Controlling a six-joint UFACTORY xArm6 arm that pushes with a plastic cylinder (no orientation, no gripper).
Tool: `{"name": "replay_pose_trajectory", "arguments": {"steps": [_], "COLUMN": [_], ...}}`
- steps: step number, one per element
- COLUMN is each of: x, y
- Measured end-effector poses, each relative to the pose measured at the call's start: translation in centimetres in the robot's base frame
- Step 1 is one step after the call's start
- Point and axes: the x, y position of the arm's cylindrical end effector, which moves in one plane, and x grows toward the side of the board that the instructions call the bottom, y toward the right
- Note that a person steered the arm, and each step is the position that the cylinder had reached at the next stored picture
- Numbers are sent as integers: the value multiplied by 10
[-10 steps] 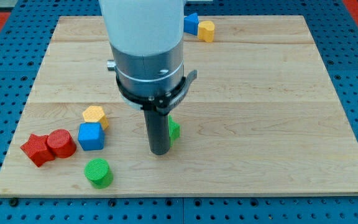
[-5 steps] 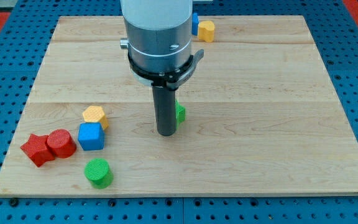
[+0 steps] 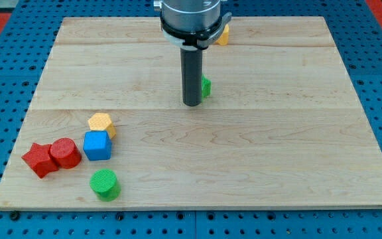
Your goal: Slide the green star to the bottom left of the yellow heart
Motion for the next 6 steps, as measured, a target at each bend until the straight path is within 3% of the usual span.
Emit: {"name": "replay_pose_trajectory", "arguments": {"steps": [6], "x": [-113], "y": [75]}}
